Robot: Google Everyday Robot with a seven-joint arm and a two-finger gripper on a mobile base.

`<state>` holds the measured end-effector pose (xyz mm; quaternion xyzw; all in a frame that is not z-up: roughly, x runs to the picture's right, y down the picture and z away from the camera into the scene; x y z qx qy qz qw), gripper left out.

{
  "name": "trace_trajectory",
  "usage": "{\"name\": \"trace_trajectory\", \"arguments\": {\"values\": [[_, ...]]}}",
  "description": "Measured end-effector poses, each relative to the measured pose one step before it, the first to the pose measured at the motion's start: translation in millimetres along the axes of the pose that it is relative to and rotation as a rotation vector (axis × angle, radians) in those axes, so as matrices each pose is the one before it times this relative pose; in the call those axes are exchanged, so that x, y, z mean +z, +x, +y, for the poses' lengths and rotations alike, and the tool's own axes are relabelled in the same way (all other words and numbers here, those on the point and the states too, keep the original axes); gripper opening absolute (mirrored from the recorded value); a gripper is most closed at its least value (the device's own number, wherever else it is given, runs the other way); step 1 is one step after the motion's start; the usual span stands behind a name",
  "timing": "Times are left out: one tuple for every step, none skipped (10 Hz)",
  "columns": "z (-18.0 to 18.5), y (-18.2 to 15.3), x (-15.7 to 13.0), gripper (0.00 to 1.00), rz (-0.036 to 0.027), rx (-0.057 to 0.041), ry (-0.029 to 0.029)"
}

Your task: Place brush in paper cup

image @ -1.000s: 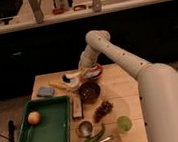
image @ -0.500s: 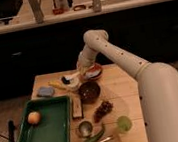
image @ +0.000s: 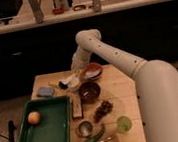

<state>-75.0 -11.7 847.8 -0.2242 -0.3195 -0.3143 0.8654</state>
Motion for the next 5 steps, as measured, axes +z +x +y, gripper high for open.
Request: {"name": "trace_trajectory", "arguments": {"values": [[-0.76,-3.83,2.78,0.0,0.00442,-0.0198,-0.01889],[-2.96,-4.19,3.33,0.0,0.00548,-0.01979,-0.01573],[-3.71,-3.57,1.72,0.0,0.00158,-0.01252,-0.00626],[-2.11,-2.22,2.74,0.0,0.00089,-0.01022,-0.01197],[-1.19,0.32,3.63,0.0,0.00123,-0.00568,-0.01123]]}}
